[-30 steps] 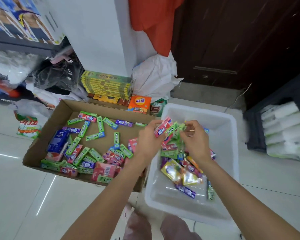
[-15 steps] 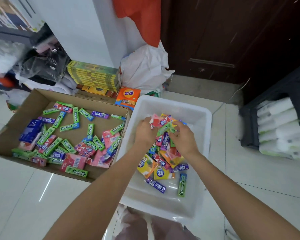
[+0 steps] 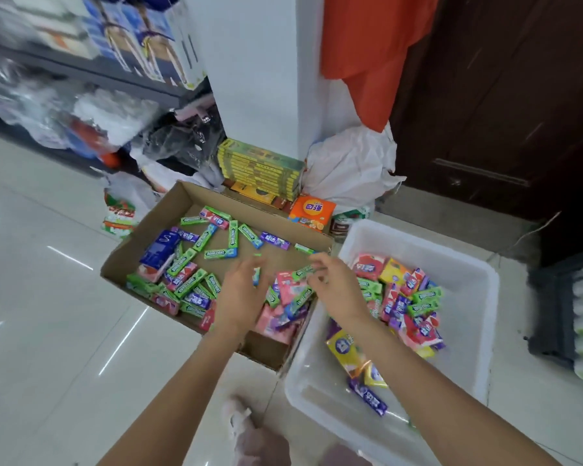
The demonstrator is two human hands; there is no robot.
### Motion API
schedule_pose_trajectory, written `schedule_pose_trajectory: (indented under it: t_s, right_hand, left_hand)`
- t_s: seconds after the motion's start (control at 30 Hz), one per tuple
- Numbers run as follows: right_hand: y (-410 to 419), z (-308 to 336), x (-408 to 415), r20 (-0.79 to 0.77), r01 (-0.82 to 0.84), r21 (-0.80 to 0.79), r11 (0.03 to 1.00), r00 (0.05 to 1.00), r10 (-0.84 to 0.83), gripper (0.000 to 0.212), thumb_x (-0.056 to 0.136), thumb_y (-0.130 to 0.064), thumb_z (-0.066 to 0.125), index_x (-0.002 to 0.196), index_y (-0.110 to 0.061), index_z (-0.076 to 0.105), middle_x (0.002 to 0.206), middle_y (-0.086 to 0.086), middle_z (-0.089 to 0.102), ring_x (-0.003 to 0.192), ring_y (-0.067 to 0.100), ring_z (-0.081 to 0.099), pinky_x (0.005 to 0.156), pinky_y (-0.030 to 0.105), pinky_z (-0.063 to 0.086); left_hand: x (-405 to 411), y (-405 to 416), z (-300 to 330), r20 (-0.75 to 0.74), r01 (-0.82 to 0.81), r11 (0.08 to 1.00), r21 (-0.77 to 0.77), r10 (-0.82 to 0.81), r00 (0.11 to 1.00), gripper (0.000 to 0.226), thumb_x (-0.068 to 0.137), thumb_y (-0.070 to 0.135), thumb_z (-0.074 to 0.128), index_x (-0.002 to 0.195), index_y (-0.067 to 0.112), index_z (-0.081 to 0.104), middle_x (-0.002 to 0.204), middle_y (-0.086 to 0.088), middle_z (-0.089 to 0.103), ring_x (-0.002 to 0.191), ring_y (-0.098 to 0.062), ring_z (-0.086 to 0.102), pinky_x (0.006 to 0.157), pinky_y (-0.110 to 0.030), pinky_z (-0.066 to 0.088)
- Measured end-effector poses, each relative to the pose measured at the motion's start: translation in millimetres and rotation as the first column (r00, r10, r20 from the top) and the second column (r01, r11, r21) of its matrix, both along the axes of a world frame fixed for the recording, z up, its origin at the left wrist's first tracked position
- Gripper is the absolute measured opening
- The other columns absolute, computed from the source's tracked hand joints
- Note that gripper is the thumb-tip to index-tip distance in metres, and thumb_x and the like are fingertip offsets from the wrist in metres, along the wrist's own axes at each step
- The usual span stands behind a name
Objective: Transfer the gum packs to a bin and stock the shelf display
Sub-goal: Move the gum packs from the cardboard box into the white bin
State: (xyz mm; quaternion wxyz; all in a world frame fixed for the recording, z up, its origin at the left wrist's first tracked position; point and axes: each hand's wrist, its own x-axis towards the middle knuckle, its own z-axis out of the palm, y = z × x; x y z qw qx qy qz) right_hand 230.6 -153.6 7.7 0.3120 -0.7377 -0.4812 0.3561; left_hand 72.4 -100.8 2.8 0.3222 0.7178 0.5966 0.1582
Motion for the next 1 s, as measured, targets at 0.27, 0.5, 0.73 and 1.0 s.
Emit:
schedule_pose_trajectory:
  t_s: [0.27,0.5,0.73,1.0]
  right_hand:
    - [89,-12,-128,0.06,-0.137,-0.043,0.99,0.988,0.14,0.036,0.093,-0.016,0.055,0.128,-0.013,0.051,0.126,0.006,0.055,0.12,0.017,0.051,0.101,0.028,0.038]
    - [151,-47,-193,0.154,-0.225,-0.185,0.957,0.955,0.254,0.058,0.094,-0.022,0.054,0.145,-0.014,0.03,0.137,0.008,0.042,0.132,0.023,0.035,0.107,0.03,0.026]
    - [174,-91,-213,0.186,-0.314,-0.37,0.874,0.897,0.401,0.084,0.089,-0.03,0.062,0.151,-0.022,0.007,0.159,0.002,0.001,0.145,0.024,0.001,0.118,0.036,0.006]
    - [164,-103,-189,0.391,-0.288,-0.462,0.839,0.783,0.484,0.073,0.091,-0.053,0.046,0.15,-0.032,0.008,0.158,-0.006,-0.007,0.146,0.017,-0.007,0.118,0.047,0.006]
  left_hand:
    - [-140,102,-13,-0.123,-0.068,0.998,-0.014,0.066,0.99,0.037,0.09,0.017,0.058,0.125,0.008,0.053,0.12,-0.014,0.056,0.113,-0.03,0.052,0.094,-0.038,0.041]
    - [-184,160,-61,-0.278,0.119,0.983,-0.142,-0.155,0.948,0.06,0.091,0.027,0.057,0.142,0.012,0.03,0.147,-0.01,0.033,0.131,-0.028,0.036,0.106,-0.04,0.036]
    - [-198,167,-89,-0.327,0.219,0.963,-0.157,-0.26,0.908,0.071,0.092,0.027,0.056,0.149,0.016,0.015,0.155,-0.006,0.016,0.141,-0.023,0.019,0.114,-0.038,0.027]
    - [-190,177,-84,-0.287,0.224,0.966,-0.127,-0.252,0.924,0.052,0.095,0.016,0.051,0.143,0.021,0.032,0.153,-0.01,0.021,0.139,-0.026,0.024,0.109,-0.037,0.032]
